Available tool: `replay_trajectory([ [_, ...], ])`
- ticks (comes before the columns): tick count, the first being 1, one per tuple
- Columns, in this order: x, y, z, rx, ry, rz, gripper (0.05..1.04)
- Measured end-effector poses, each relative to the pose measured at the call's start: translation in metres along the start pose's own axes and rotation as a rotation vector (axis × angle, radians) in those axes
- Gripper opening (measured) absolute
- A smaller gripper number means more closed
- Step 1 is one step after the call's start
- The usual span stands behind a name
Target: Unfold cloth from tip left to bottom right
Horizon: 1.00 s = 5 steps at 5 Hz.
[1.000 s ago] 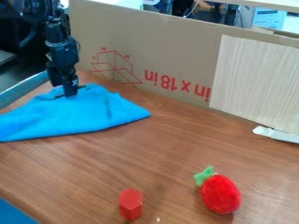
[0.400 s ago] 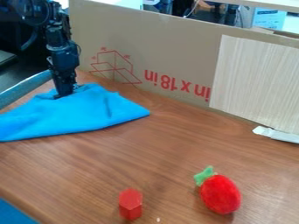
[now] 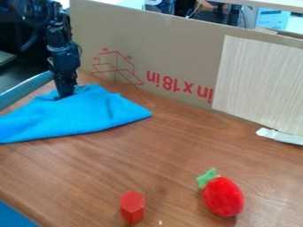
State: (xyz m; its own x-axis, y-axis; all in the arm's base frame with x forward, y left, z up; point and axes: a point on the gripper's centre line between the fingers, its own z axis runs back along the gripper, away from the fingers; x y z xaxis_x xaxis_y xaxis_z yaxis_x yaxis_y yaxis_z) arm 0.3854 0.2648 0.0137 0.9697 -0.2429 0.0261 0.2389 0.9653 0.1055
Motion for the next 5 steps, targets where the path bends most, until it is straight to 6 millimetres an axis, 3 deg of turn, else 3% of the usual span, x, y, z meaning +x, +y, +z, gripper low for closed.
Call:
replay_trajectory([
  [1, -0.0016, 0.0009, 0.0, 0.006, 0.01, 0.003, 0.215],
  [3, 0.001, 0.0041, -0.0006, 0.012, 0.012, 0.012, 0.778],
  [4, -0.001, 0.0028, -0.0065, 0.004, 0.028, 0.017, 0.972],
  [5, -0.001, 0.0031, -0.0062, 0.004, 0.03, 0.019, 0.903],
])
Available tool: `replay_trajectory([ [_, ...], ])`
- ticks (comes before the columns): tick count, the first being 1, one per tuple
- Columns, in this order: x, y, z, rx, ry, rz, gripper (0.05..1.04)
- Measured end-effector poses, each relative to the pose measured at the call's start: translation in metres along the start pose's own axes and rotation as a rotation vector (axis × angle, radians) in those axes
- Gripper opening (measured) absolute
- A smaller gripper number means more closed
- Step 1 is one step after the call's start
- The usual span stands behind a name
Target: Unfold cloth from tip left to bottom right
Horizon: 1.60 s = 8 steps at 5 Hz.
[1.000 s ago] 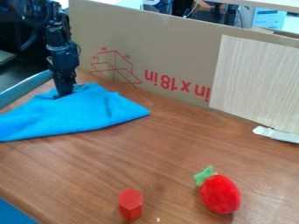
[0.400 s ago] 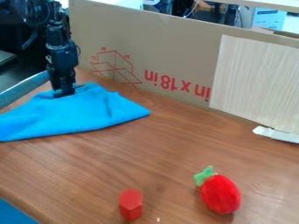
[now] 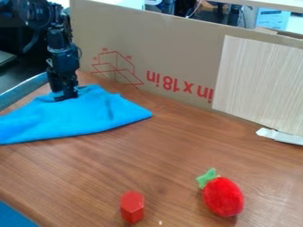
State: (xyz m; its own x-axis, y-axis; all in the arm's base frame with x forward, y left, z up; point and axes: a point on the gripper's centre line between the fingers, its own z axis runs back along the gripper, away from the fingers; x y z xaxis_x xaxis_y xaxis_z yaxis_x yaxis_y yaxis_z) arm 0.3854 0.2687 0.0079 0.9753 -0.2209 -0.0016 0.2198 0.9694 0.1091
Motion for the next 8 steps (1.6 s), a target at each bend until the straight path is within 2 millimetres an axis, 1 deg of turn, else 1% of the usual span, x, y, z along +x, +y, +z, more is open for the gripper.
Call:
replay_trajectory([
  [2, 0.0, -0.003, -0.003, -0.02, 0.002, -0.009, 0.328],
  [3, 0.001, -0.003, -0.001, -0.023, -0.001, -0.008, 0.156],
  [4, 0.004, -0.004, 0.003, -0.044, -0.016, -0.012, 0.071],
  [5, 0.001, -0.015, 0.005, -0.106, -0.015, -0.02, 0.057],
  [6, -0.009, -0.03, 0.033, -0.11, -0.06, -0.046, 0.057],
  [8, -0.05, -0.072, 0.043, -0.055, -0.092, -0.18, 0.055],
])
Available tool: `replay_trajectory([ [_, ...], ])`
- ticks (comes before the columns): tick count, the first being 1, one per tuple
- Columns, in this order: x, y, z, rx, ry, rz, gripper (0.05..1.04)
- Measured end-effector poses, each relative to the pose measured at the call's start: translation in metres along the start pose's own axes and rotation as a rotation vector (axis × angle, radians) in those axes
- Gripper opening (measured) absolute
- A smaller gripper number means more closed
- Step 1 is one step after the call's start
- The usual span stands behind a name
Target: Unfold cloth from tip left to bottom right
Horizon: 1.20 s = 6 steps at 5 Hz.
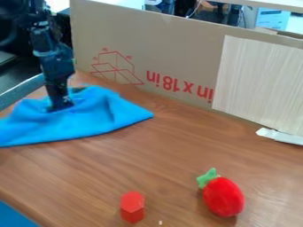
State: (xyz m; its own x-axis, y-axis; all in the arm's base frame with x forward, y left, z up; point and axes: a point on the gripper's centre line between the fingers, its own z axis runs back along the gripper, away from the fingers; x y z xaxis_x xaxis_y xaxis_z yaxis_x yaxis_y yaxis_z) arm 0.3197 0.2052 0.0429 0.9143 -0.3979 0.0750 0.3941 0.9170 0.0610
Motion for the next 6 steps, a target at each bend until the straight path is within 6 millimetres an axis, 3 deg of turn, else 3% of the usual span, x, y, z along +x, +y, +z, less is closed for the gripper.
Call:
replay_trajectory([
  [3, -0.041, -0.073, -0.008, 0.055, 0.033, -0.217, 0.055],
  [5, -0.064, -0.099, -0.01, 0.005, 0.098, -0.292, 0.055],
  [6, -0.066, -0.106, -0.007, -0.02, 0.132, -0.301, 0.055],
])
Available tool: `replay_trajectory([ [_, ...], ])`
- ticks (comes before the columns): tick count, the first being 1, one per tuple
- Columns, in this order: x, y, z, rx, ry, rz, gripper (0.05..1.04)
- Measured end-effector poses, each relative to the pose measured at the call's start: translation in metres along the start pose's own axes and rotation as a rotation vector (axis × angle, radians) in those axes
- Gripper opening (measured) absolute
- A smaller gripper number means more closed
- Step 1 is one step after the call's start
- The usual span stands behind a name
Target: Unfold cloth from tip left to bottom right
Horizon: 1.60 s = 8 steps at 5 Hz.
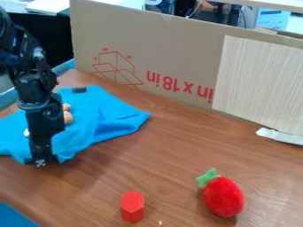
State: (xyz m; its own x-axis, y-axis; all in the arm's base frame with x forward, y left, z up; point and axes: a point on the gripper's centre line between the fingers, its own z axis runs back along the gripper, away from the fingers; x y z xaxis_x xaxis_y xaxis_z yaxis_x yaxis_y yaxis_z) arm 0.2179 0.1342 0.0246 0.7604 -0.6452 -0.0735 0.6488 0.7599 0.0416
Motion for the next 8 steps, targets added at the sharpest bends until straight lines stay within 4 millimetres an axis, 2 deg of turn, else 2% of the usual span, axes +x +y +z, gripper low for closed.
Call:
replay_trajectory([
  [2, -0.01, -0.024, -0.013, -0.038, 0.064, -0.062, 0.055],
  [4, -0.014, -0.046, -0.016, -0.05, 0.095, -0.089, 0.055],
  [6, 0.001, -0.049, -0.001, -0.142, 0.09, -0.012, 0.055],
  [8, 0.01, -0.053, 0.005, -0.208, 0.097, 0.026, 0.055],
])
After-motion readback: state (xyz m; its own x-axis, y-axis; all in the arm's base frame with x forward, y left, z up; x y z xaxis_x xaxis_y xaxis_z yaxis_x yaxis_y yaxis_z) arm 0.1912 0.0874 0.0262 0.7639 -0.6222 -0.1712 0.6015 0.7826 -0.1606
